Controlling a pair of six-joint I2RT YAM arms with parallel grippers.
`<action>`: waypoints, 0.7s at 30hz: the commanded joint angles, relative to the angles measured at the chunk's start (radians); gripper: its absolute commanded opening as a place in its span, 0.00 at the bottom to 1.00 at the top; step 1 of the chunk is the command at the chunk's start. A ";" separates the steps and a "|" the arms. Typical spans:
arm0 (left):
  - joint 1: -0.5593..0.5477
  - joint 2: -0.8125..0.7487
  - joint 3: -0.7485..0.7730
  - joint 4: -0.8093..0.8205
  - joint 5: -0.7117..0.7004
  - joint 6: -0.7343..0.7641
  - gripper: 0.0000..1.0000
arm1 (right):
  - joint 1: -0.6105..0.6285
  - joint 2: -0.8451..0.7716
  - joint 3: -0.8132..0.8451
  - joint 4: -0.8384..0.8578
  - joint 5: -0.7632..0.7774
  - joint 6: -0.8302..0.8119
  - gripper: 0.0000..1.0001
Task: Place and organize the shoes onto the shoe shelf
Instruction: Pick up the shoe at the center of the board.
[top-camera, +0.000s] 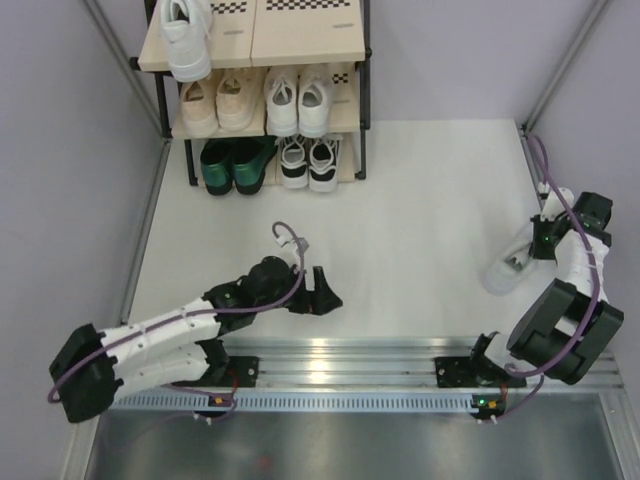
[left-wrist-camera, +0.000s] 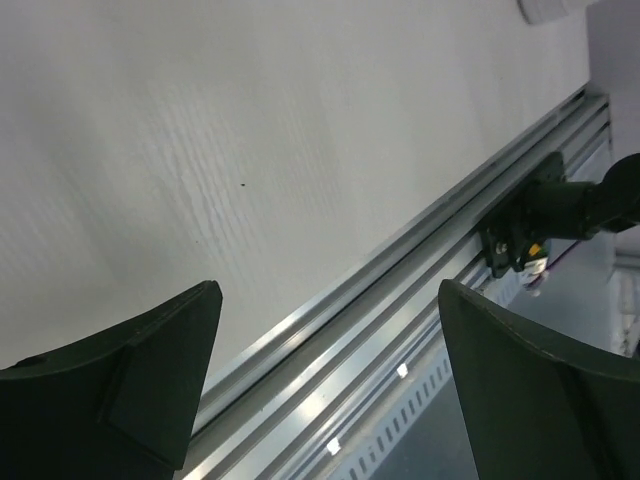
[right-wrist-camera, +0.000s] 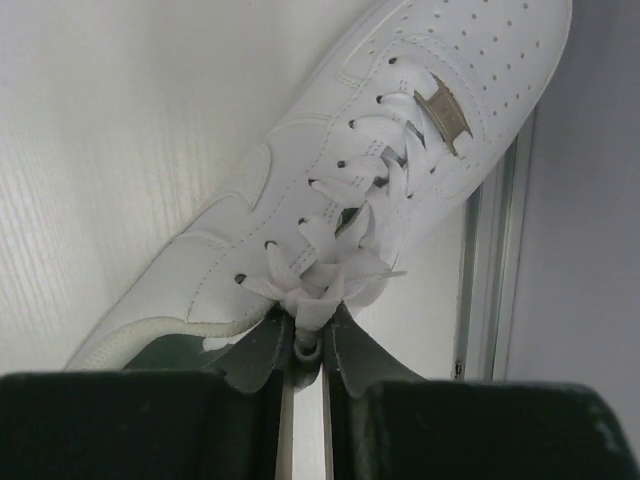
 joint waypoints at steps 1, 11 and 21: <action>-0.146 0.132 0.092 0.231 -0.170 0.124 0.95 | -0.007 -0.011 -0.024 0.124 -0.052 0.023 0.02; -0.456 0.448 0.284 0.510 -0.396 0.493 0.97 | 0.123 -0.217 0.092 -0.096 -0.344 0.288 0.00; -0.545 0.568 0.413 0.607 -0.597 0.759 0.99 | 0.540 -0.277 0.145 0.001 -0.168 0.662 0.00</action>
